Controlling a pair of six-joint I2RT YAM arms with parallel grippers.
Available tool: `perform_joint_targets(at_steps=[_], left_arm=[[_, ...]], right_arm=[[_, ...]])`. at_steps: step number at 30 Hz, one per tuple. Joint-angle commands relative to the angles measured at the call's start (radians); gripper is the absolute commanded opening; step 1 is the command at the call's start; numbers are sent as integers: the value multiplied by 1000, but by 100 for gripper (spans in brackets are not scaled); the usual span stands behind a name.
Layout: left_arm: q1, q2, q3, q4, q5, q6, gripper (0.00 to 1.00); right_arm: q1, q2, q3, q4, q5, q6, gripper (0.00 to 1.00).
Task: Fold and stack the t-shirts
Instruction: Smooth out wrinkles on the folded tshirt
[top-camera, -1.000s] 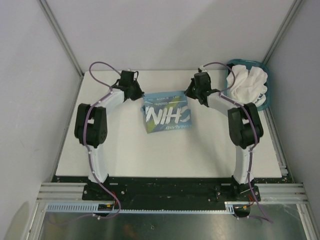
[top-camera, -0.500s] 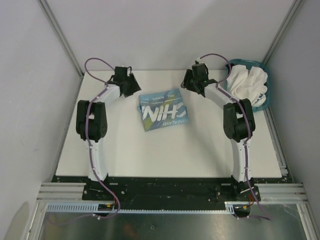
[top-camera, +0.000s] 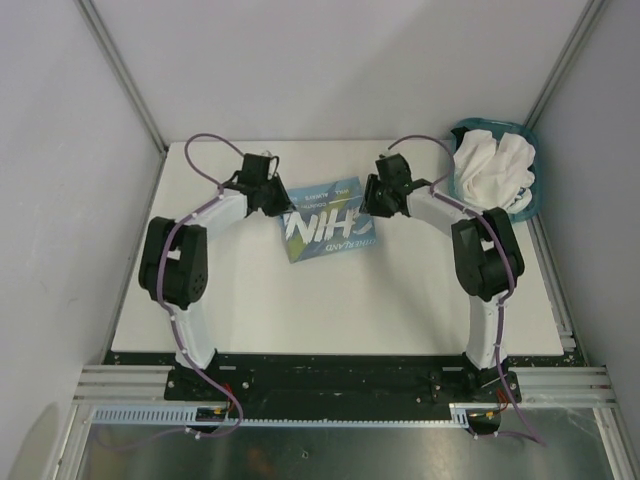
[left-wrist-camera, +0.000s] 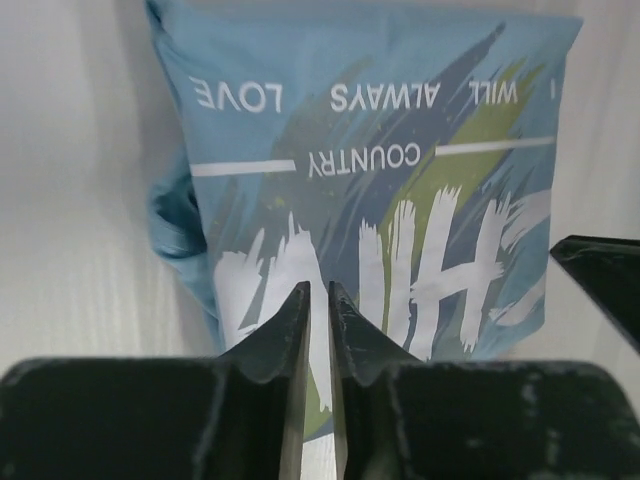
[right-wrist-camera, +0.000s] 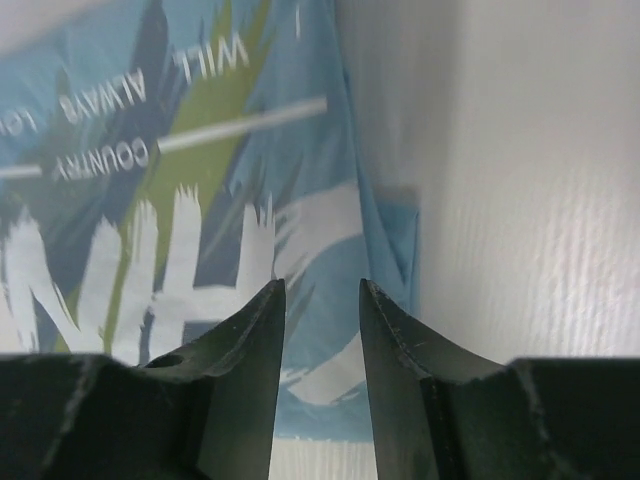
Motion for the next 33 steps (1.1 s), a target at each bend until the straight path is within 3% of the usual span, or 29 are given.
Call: perform_joint_targets(at_steps=[1,11,22,33], left_arm=[[-11,33,-4,13,19,-23,14],[14,84,-45,11,-83,-19,1],[40,106,-37,10,-74,5,0],[43,-28,-69,9,60,7,15]], right_arm=[[18,-48,-52,-10,-29,7,39],[31,-30,-143,-4,-39,12,35],[53,-97,-162,-28,-9,12,36],[18,-137,-154,17,-24,14,44]])
